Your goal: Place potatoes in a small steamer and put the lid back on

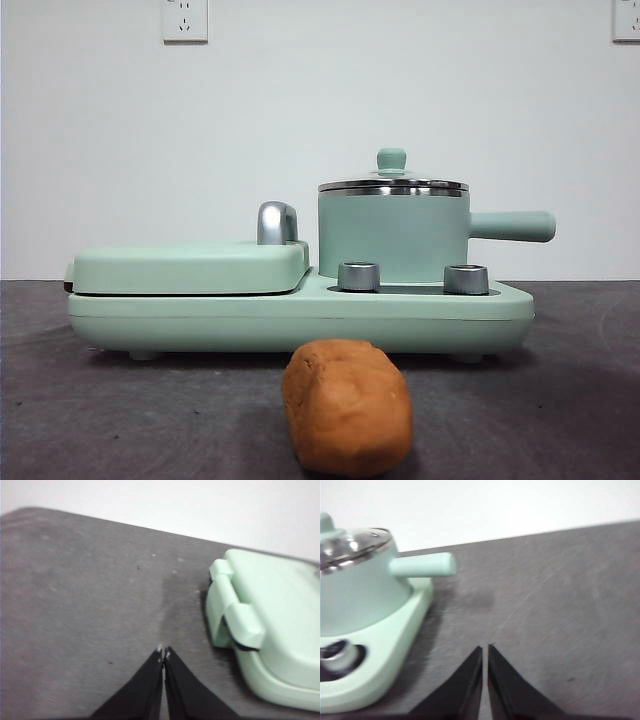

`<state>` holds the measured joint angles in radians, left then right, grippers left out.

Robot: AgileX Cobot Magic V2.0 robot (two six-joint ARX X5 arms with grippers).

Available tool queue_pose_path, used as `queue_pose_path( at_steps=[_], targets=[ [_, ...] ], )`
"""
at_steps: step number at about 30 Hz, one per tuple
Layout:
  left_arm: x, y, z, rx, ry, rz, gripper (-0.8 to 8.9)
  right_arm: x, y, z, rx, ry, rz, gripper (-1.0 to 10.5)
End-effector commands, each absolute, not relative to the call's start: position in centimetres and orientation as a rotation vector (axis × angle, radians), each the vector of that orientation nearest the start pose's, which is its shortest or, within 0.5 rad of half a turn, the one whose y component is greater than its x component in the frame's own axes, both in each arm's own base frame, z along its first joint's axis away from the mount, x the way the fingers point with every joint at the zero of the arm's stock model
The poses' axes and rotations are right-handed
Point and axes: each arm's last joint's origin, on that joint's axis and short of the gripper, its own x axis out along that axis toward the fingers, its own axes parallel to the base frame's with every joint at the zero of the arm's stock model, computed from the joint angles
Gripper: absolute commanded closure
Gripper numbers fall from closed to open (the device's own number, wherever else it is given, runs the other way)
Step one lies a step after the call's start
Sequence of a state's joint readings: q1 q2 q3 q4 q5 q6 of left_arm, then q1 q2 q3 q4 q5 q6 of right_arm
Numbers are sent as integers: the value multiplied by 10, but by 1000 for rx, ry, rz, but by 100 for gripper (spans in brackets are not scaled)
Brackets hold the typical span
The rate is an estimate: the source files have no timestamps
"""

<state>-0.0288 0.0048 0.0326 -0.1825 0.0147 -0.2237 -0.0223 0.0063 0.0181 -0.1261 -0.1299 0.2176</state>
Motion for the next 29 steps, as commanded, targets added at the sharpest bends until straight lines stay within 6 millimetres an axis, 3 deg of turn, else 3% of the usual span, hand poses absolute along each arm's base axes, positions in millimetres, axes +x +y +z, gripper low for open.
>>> queue_pose_path(
  at_steps=[1, 6, 18, 29],
  targets=[
    [95, -6, 155, -291, 177, -81, 807, 93, 2, 169, 369, 112, 110, 935],
    [91, -10, 173, -320, 141, -159, 805, 83, 3, 201, 422, 119, 125, 935],
    [89, -23, 254, -305, 184, -381, 805, 62, 11, 291, 389, 251, 369, 935],
    [111, -37, 317, -309, 307, -609, 805, 65, 15, 332, 266, 300, 572, 934]
  ],
)
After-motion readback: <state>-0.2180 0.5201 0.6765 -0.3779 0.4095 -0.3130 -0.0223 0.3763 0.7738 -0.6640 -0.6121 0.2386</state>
